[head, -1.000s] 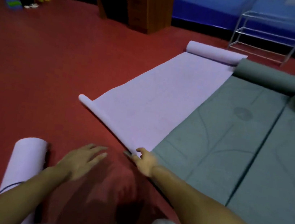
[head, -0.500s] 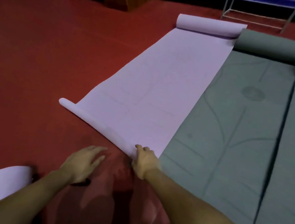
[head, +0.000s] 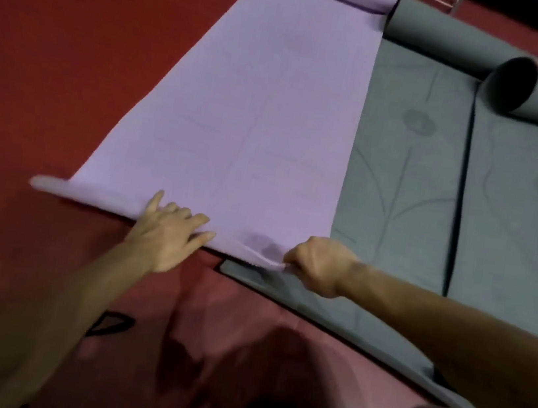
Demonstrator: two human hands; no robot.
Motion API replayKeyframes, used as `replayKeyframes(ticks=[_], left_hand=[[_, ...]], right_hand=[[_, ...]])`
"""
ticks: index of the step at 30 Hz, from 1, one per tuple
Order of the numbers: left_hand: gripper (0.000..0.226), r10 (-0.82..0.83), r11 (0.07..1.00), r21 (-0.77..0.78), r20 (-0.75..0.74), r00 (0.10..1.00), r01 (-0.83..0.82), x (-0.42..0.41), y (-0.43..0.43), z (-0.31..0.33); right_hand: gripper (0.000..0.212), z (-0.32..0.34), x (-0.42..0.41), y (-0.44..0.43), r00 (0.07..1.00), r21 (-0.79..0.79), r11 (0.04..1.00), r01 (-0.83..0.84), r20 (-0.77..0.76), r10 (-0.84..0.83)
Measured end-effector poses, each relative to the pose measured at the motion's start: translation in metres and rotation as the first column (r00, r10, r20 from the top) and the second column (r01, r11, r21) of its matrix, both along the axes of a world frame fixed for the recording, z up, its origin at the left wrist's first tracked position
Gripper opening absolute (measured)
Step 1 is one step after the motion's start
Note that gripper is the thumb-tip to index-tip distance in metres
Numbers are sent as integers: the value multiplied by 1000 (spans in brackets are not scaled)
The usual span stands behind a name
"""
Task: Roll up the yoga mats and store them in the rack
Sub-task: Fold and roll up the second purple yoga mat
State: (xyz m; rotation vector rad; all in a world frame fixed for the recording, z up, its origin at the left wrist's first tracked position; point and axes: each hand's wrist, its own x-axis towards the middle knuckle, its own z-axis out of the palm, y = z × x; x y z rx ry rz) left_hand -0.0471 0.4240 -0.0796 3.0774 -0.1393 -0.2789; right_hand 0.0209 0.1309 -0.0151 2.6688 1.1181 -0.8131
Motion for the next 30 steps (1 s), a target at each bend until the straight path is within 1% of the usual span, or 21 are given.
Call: replayKeyframes(ticks=[2, 4, 6, 7, 8, 10, 12, 13, 14, 15, 17, 18, 19, 20, 21, 22, 23, 25, 27, 30], left_hand=[[95, -124, 992, 6, -87, 988, 125, -2, -27, 2], [100, -236, 969, -104, -123, 964, 224, -6, -57, -5], [101, -299, 931, -256, -130, 945, 259, -9, -84, -17], [95, -321, 911, -310, -113, 940, 273, -11, -99, -27], [84, -343, 897, -328, -87, 935, 298, -13, -114, -38], [67, -372, 892, -296, -58, 926, 340, -20, -145, -55], [62, -366, 897, -277, -22, 930, 346, -30, -168, -76], [59, -356, 901, -267, -8, 934, 341, -36, -175, -84], [54, -343, 904, -272, 3, 939, 331, -42, -179, -90], [50, -319, 906, -295, -4, 948, 304, -48, -181, -95], [52, -255, 902, -362, -6, 967, 236, -60, -178, -101], [56, -243, 893, -396, -23, 970, 215, -64, -174, -101], [59, -233, 891, -407, -31, 972, 201, -68, -169, -99], [60, -218, 897, -391, 10, 976, 205, -70, -162, -96], [56, -208, 911, -352, 58, 976, 215, -70, -154, -93], [51, -194, 929, -299, 106, 975, 218, -70, -144, -91], [47, -167, 948, -251, 132, 977, 196, -70, -133, -89], [49, -91, 979, -165, 166, 982, 119, -72, -106, -88], [55, -30, 992, -116, 163, 986, 50, -78, -80, -88], [54, -16, 985, -165, 174, 985, 45, -94, -55, -92]], right_hand=[[26, 15, 18, -42, 997, -171, 983, -60, -62, 50], [28, 21, 28, -82, 993, -317, 947, -39, -121, 0], [29, 12, 28, -114, 988, -419, 908, -5, -141, -60], [32, 2, 27, -126, 987, -476, 879, -6, -142, -70], [34, -9, 25, -135, 988, -533, 846, -12, -138, -74], [35, -32, 15, -148, 988, -616, 787, -39, -141, -62], [32, -48, 0, -156, 986, -635, 769, -77, -165, -38], [35, -56, -9, -160, 985, -615, 783, -89, -171, -22], [40, -63, -17, -165, 986, -571, 817, -80, -163, -17], [47, -70, -25, -170, 990, -494, 869, -43, -135, -28], [57, -85, -42, -183, 997, -256, 965, 55, -36, -66], [60, -92, -50, -191, 995, -129, 987, 94, 39, -89], [62, -99, -58, -199, 986, -26, 991, 132, 106, -129], [62, -107, -63, -208, 972, 75, 983, 167, 156, -177], [61, -116, -65, -217, 958, 166, 969, 181, 195, -212], [58, -123, -65, -221, 951, 224, 955, 193, 196, -238], [55, -129, -64, -224, 951, 270, 942, 200, 179, -253], [51, -139, -62, -222, 952, 356, 916, 187, 164, -258], [48, -141, -61, -218, 945, 418, 899, 135, 219, -244], [46, -146, -62, -215, 952, 475, 877, 73, 228, -203]])
